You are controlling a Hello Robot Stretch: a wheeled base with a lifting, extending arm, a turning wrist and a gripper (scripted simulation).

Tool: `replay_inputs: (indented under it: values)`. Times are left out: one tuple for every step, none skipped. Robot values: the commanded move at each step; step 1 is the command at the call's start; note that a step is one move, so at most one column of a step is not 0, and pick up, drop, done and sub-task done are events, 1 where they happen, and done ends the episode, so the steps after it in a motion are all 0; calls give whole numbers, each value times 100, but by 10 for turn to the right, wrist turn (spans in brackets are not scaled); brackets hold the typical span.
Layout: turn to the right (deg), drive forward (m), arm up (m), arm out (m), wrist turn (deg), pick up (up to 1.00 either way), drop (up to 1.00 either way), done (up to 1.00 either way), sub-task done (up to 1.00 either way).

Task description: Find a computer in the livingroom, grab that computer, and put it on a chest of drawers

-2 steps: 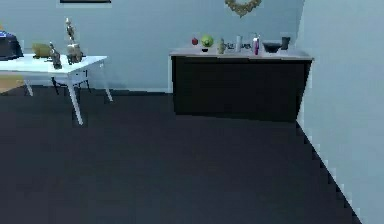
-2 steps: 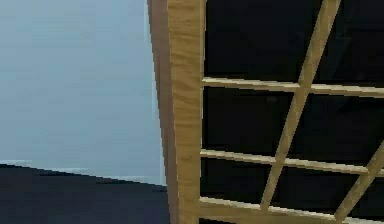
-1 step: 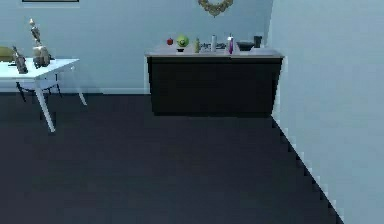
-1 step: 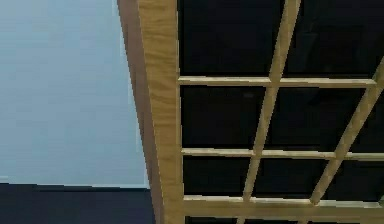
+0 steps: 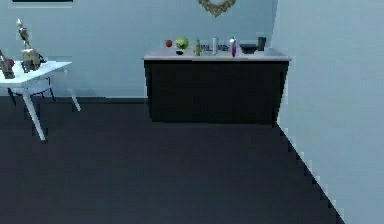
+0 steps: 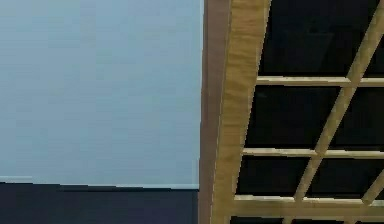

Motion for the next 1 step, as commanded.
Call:
replay_inputs:
  values:
    - [-450,0,0,0,0,0,0,0,0]
